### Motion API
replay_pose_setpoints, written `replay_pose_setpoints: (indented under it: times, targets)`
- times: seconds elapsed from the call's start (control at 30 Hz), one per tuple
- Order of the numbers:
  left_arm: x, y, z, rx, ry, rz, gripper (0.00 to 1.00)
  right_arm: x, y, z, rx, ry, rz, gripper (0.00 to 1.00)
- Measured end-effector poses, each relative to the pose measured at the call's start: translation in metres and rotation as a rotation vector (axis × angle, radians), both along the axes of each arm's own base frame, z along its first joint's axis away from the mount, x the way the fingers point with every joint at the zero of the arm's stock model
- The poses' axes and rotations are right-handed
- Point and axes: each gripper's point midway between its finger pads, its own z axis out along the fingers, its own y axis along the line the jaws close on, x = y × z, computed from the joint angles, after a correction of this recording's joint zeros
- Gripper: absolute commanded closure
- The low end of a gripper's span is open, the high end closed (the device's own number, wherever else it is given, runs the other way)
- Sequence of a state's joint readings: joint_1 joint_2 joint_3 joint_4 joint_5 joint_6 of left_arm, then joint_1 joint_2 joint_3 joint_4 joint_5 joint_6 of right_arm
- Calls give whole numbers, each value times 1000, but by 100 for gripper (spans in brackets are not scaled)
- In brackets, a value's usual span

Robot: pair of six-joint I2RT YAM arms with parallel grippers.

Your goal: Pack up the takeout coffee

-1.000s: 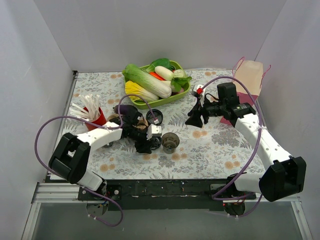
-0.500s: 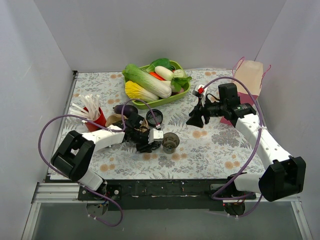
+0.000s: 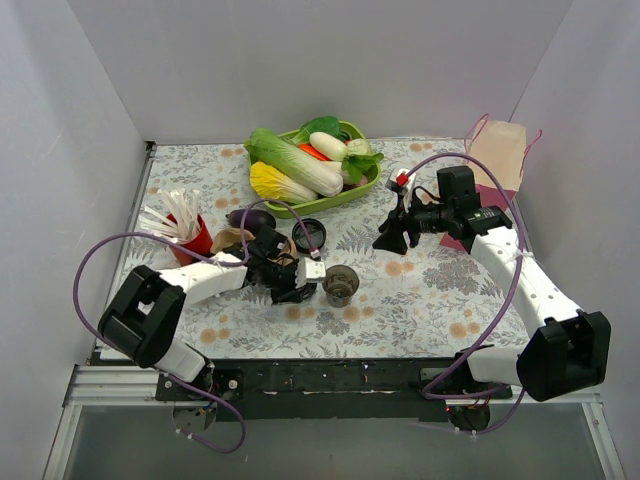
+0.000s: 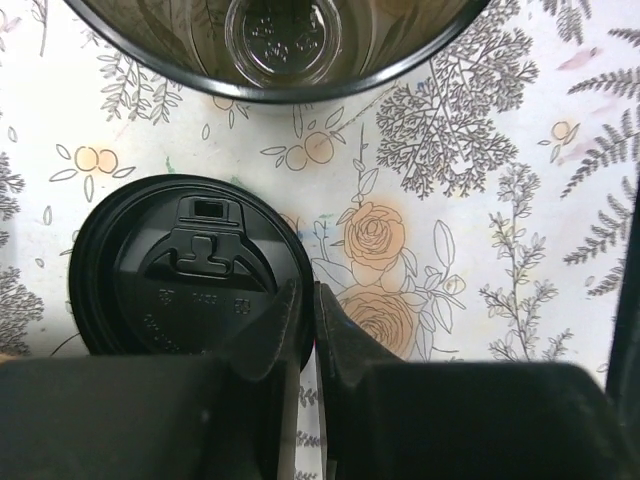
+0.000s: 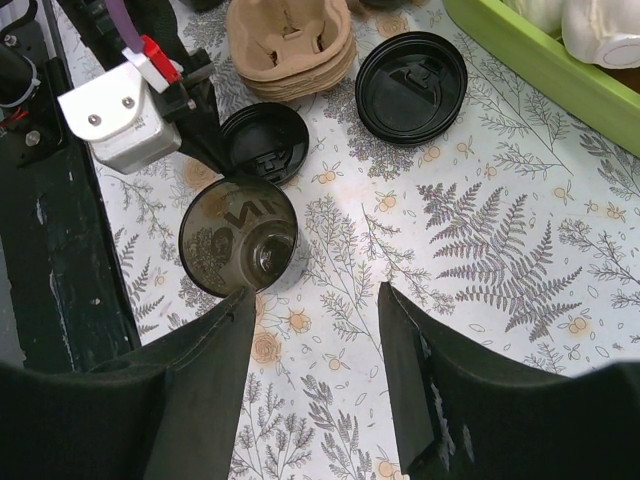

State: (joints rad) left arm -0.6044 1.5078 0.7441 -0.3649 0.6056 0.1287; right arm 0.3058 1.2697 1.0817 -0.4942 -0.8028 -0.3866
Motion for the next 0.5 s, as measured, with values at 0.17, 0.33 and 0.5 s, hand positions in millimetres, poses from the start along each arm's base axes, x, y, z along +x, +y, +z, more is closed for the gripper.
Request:
replay_pose_setpoints:
  times: [0.17, 0.33, 0.5]
  targets:
    - [-5, -1, 27, -9, 54, 42, 100, 0, 0, 0, -2, -8, 7, 40]
    - [-14, -3, 71, -68, 185, 118, 100, -1, 1, 1, 0, -36, 51, 40]
    - [-15, -7, 119, -153, 334, 179, 100, 3, 5, 4, 6, -61, 100, 40]
